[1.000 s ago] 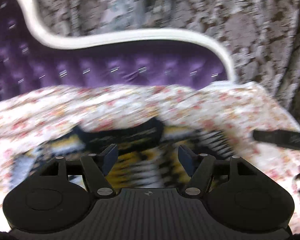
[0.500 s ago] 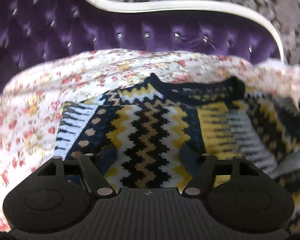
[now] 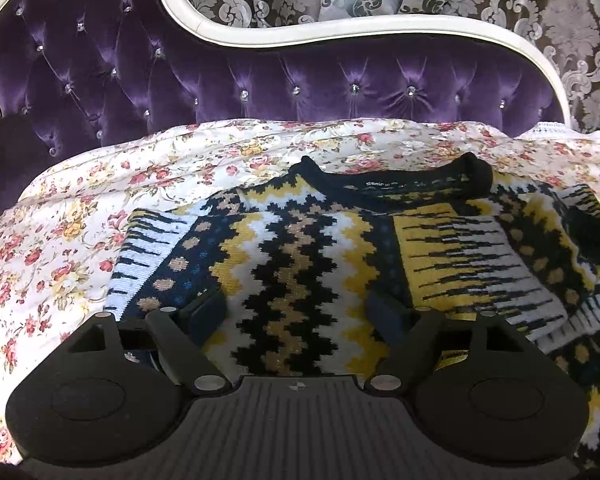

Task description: Fold small clothes

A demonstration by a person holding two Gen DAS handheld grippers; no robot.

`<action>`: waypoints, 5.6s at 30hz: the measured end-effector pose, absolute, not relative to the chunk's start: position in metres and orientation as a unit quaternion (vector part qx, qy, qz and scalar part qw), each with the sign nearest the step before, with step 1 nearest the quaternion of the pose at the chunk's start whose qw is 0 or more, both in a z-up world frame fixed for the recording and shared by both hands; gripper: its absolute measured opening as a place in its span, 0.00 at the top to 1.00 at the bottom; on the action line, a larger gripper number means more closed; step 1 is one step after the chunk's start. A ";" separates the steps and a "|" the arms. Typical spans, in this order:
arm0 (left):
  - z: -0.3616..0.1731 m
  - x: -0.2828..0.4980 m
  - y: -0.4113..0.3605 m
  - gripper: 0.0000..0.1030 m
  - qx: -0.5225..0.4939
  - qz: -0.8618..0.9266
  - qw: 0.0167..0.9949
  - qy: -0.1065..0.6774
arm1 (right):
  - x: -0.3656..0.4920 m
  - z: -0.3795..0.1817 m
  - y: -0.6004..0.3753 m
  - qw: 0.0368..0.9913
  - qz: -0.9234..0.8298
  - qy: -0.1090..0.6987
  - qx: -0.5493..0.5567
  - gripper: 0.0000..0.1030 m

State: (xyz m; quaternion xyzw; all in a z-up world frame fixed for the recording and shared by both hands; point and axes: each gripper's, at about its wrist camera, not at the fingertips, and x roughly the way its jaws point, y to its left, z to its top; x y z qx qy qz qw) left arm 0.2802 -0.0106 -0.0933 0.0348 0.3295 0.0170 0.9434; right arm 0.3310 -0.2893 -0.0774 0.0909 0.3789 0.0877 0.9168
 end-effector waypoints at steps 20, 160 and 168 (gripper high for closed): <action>-0.050 0.273 0.035 0.25 -0.017 0.037 0.936 0.349 | 0.311 -0.051 -0.319 0.894 0.074 0.424 0.120 0.92; -0.058 -0.001 0.024 0.85 -0.008 -0.096 0.891 0.444 | 0.034 -0.053 -0.295 0.859 0.136 0.474 0.137 0.63; -0.035 0.006 0.048 0.92 -0.098 -0.096 0.905 0.403 | 0.035 -0.045 -0.307 0.859 0.139 0.460 0.177 0.87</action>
